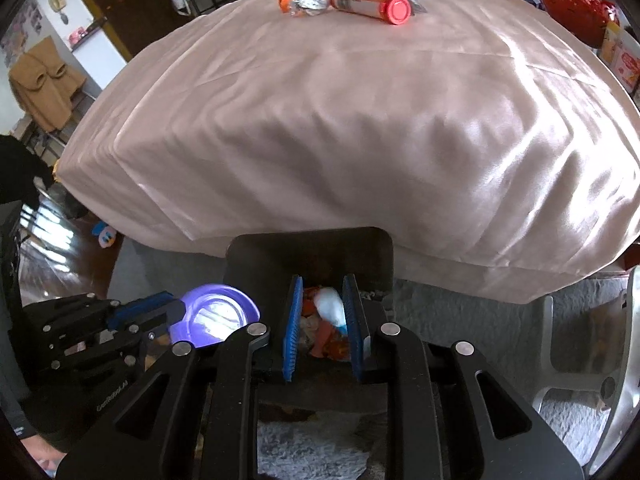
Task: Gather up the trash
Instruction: 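Carry the plate with the left gripper and the bottle with the right gripper into the bin, then grasp the crumpled foil wrapper with the left gripper while the right gripper grasps the orange tube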
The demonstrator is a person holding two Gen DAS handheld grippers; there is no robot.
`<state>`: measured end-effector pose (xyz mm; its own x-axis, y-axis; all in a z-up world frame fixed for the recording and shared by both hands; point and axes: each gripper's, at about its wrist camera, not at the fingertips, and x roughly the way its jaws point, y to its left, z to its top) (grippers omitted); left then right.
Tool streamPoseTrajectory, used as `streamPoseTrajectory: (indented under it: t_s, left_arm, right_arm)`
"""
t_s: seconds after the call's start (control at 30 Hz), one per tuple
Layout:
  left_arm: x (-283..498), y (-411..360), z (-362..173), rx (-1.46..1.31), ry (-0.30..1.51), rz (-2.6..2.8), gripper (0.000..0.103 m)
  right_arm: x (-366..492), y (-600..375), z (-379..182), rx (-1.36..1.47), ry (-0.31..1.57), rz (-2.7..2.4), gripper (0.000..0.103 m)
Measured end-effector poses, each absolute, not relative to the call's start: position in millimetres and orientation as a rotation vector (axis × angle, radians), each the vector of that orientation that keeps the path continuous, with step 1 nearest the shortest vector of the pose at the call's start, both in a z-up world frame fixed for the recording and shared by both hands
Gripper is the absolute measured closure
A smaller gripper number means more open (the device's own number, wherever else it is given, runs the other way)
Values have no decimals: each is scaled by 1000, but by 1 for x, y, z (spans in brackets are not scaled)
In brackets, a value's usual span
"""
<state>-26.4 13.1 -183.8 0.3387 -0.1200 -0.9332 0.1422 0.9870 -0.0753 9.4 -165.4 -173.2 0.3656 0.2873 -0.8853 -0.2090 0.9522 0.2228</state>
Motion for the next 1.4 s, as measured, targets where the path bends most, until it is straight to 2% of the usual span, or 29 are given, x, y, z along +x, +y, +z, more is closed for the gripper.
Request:
streamPoseTrajectory:
  t_s: [0.03,0.07,0.13,0.27,0.37,0.47,0.57,0.93,1.4]
  left_arm:
    - [-26,13,-183,24,1210,-165,74]
    - [-26,13,-183,25,1208,-161,68]
    - [-26,14,-182,27,1203,-153,63]
    - [-25,21,-178,22,1193,-126,43]
    - [-24,23,-174,20,1186,-110,30]
    - [-24,21,-168,41,1168,-104,20]
    - [-25,13,-159,72,1141,-108,16]
    - [-9,24,-130,-28,1134,-121,16]
    - [90,32,-79,39,1011,-55,15]
  right_arm:
    - [9,-167,-173,82,1151,310,67]
    - [9,-170,-172,90,1147,300,56]
    - [10,-176,-170,96,1136,277,47]
    - [11,-189,-165,119,1112,234,19]
    - [12,-199,-159,148,1095,227,13]
    - [12,-205,-151,168,1073,226,11]
    - [14,-209,-146,189,1061,226,10]
    - [32,-229,-117,227,994,191,10]
    - [121,-237,-76,119,883,131,11]
